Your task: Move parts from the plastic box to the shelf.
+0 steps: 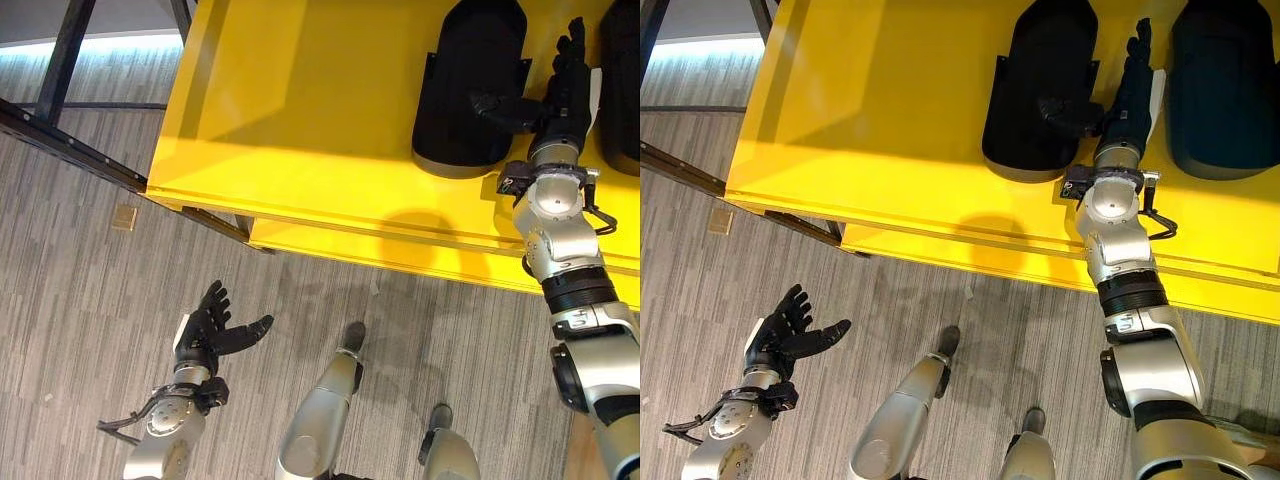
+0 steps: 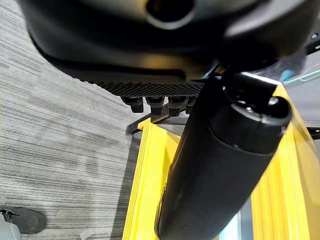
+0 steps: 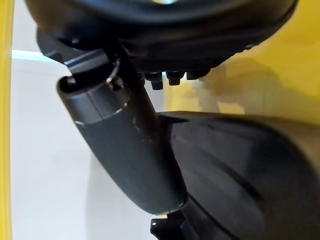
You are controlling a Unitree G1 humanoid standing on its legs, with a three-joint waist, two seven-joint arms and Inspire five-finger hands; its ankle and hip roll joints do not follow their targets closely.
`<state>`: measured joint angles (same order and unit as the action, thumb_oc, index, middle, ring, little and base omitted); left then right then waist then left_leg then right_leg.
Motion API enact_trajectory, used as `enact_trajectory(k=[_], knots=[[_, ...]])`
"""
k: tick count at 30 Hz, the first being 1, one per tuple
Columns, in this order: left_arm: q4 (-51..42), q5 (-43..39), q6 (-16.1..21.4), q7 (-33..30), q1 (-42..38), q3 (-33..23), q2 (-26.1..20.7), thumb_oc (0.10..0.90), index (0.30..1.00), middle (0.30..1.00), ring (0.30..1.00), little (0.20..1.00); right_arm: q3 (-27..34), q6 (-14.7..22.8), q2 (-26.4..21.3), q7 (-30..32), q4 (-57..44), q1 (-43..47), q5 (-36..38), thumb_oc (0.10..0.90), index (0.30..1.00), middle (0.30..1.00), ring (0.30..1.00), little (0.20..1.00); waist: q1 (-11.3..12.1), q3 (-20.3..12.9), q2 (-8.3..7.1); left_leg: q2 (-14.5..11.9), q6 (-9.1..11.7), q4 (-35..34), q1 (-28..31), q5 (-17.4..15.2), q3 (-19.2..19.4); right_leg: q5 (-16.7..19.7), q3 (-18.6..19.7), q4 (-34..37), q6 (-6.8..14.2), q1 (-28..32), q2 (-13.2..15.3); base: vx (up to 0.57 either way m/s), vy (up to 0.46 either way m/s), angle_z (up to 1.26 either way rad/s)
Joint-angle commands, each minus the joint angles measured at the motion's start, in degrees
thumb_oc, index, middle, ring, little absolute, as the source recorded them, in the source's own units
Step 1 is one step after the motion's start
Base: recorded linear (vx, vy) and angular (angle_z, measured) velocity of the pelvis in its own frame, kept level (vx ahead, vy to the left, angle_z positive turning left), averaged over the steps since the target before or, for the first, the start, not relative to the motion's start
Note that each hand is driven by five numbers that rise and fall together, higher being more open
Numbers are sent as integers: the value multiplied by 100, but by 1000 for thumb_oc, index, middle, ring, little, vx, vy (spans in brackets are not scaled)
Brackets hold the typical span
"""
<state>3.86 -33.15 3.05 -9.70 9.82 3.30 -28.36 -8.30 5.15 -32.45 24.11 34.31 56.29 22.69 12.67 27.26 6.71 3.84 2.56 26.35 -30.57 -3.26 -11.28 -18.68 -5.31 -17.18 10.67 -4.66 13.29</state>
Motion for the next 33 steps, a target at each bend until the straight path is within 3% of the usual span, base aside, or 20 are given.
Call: enact_trajectory(k=[1,21,33], knots=[[-562,-21,628,-180,159,-241,-455,900,1000,1000,1000,1000,-159,653,-332,73,-73,1024,-20,900,1000,1000,1000,1000,19,-330,-16,-518,285,-191,-453,380,-328,-255,149,-126,-628,-205,-202,0,-4,11],[-677,-34,666,-201,114,-193,-437,900,1000,1000,1000,1000,-223,692,-50,103,-35,1159,58,900,1000,1000,1000,1000,134,-317,-35,-433,285,-178,-548,389,-402,-295,53,-60,-626,-123,-182,1,0,1],[-822,-88,732,-180,115,-198,-436,900,1000,1000,1000,1000,-260,676,-185,102,-130,1177,-17,900,1000,1000,1000,1000,236,-260,-59,-370,290,-157,-676,412,-457,-315,-15,2,-625,-105,-179,0,5,6]])
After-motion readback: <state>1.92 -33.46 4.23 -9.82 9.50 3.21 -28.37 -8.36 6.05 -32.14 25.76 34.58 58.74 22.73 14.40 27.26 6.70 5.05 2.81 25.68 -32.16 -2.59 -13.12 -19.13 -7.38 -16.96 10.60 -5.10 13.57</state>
